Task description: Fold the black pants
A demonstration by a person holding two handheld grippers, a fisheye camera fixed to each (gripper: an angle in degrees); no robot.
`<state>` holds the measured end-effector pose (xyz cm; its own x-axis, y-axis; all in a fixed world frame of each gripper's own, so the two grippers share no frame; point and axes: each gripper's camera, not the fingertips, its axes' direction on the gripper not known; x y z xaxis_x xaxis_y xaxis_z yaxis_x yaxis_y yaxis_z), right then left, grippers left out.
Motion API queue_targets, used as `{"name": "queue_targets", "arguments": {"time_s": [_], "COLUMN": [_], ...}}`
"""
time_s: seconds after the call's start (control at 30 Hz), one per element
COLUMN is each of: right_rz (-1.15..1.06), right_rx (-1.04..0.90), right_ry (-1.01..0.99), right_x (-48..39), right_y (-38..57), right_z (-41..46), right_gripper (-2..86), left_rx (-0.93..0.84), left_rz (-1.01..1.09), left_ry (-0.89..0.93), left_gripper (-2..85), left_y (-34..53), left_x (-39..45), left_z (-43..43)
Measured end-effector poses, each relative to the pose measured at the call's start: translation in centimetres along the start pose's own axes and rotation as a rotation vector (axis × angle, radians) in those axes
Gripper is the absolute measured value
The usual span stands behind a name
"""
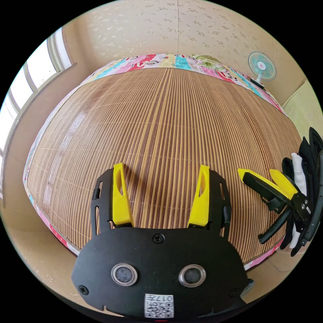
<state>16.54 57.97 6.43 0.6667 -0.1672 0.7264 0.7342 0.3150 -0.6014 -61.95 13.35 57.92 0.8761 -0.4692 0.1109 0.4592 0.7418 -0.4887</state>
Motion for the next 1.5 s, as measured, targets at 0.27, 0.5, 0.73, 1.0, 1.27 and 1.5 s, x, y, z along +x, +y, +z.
{"name": "queue_targets", "arguments": {"time_s": [0.27, 0.5, 0.73, 1.0, 1.27, 1.5], "right_rz": [0.002, 0.003, 0.004, 0.006, 0.008, 0.009], "right_rx": [0.000, 0.000, 0.000, 0.000, -0.001, -0.001], "right_ry": [0.001, 0.001, 0.002, 0.003, 0.004, 0.005], "right_x": [0.1, 0.2, 0.3, 0.5, 0.6, 0.8], "right_y": [0.1, 0.2, 0.2, 0.3, 0.4, 0.5], "right_z": [0.1, 0.2, 0.4, 0.5, 0.6, 0.7], "right_gripper": [25.4, 25.4, 25.4, 25.4, 25.4, 25.4], "left_rx": [0.000, 0.001, 0.001, 0.002, 0.003, 0.004], "left_rz": [-0.001, -0.001, -0.001, -0.002, -0.002, -0.002], "left_ry": [-0.001, -0.001, -0.002, -0.003, -0.004, -0.005], "left_gripper": [28.5, 28.5, 28.5, 28.5, 28.5, 28.5], "left_y": [-0.2, -0.5, -0.8, -1.1, -1.5, -1.7], "left_x": [-0.2, -0.4, -0.7, -1.0, -1.3, -1.4], "left_z": [0.4, 0.7, 1.0, 1.4, 1.6, 1.7]}}
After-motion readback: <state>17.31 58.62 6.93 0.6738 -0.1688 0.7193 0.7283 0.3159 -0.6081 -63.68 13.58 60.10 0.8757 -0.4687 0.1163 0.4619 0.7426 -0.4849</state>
